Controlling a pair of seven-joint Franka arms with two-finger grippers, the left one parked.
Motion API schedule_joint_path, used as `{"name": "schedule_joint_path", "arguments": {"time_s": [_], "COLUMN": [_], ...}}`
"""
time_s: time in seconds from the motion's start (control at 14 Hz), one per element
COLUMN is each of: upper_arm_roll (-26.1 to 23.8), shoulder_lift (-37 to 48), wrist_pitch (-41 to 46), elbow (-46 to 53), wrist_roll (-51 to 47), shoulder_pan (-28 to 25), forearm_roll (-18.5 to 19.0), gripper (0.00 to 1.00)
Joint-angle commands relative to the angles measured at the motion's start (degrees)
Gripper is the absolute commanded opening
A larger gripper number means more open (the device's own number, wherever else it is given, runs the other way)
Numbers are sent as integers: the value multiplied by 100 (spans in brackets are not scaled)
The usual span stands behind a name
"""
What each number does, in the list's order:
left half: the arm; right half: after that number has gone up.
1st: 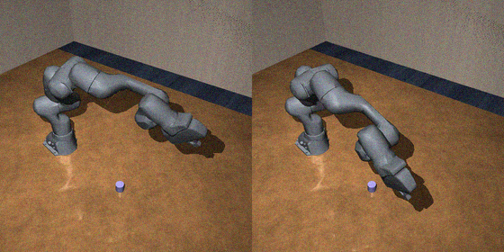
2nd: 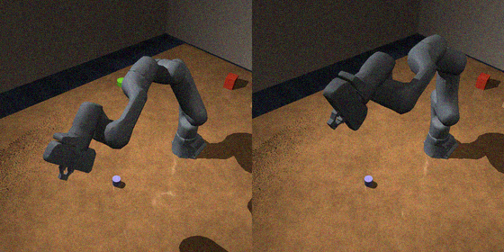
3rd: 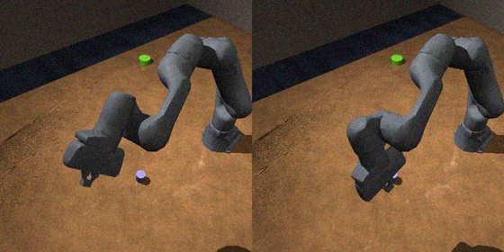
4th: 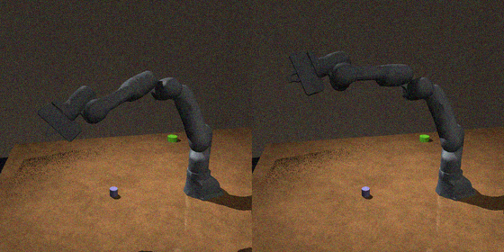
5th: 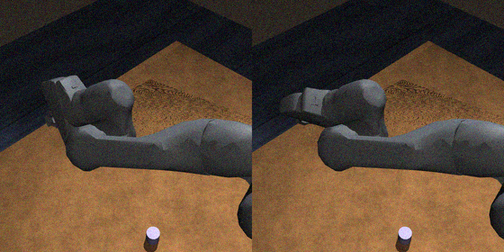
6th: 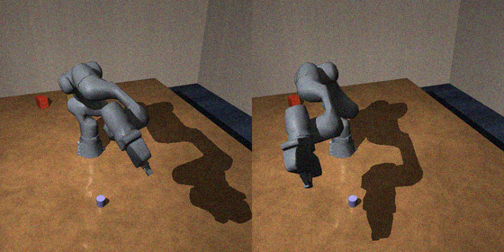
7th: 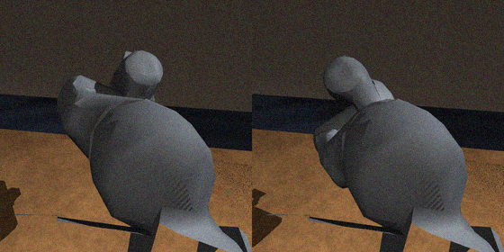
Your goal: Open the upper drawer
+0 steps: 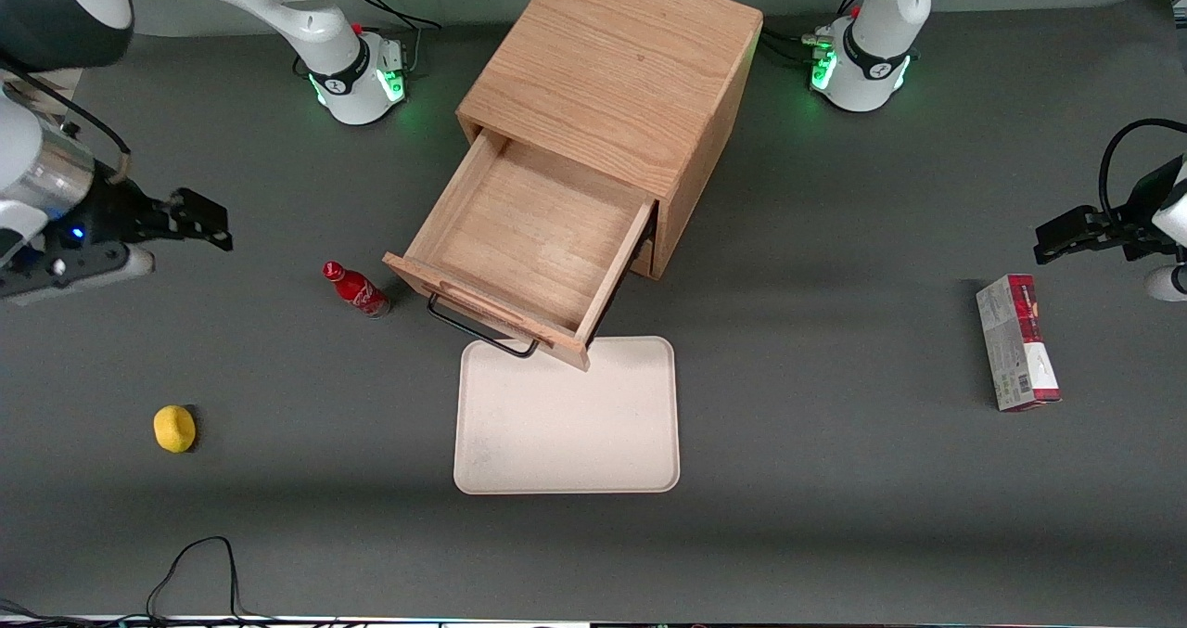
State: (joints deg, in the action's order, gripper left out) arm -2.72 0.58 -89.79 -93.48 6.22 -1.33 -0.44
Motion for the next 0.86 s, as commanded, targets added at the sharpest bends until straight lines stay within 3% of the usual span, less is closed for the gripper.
{"name": "schedule_joint_path", "arguments": {"time_s": [0.0, 0.79], "upper_arm_roll": [52, 131], "shoulder_lift": [917, 812], "wrist_pitch": [-205, 85], "elbow": [-978, -680], "wrist_roll": [-341, -974], "shoulder_pan": [-61, -52], "forearm_roll": [-88, -97], "gripper": [100, 100]}}
